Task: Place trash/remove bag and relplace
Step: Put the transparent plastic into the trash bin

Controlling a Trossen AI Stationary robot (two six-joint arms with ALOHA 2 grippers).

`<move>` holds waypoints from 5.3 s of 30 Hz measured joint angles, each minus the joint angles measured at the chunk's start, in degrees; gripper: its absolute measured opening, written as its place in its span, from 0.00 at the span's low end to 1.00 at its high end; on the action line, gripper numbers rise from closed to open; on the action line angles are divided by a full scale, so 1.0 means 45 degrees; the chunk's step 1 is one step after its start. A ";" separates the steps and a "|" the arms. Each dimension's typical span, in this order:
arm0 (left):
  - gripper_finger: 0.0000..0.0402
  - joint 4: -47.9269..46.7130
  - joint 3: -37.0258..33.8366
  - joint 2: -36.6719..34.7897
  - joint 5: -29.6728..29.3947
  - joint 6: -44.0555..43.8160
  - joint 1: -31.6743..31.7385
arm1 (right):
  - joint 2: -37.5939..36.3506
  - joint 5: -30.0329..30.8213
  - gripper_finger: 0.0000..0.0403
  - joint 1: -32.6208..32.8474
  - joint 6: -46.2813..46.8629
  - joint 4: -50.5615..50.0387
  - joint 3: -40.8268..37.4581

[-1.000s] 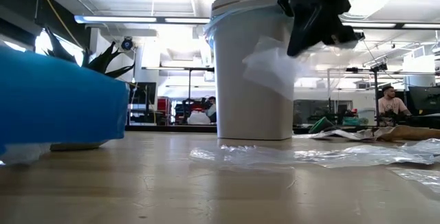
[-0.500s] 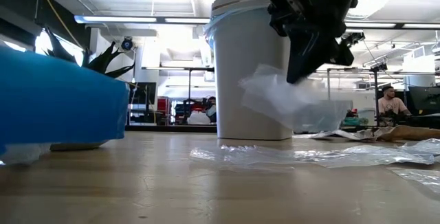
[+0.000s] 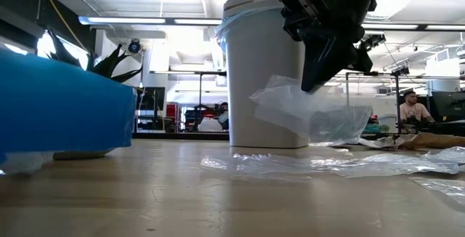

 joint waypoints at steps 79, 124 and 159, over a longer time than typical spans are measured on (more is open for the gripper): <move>0.39 -0.0180 -0.0005 0.0039 -0.0039 -0.0006 -0.0058 | 0.3337 -0.1192 0.00 0.1018 0.1600 -0.0661 0.0031; 0.39 -0.0444 -0.0005 0.0049 -0.0393 0.0037 -0.0058 | 0.4192 -0.0996 0.39 0.1345 0.3143 -0.1388 0.0534; 0.39 -0.0759 -0.0005 0.0185 -0.0714 0.0116 -0.0034 | 0.4333 0.0628 0.00 0.1055 -0.0513 -0.8740 0.8657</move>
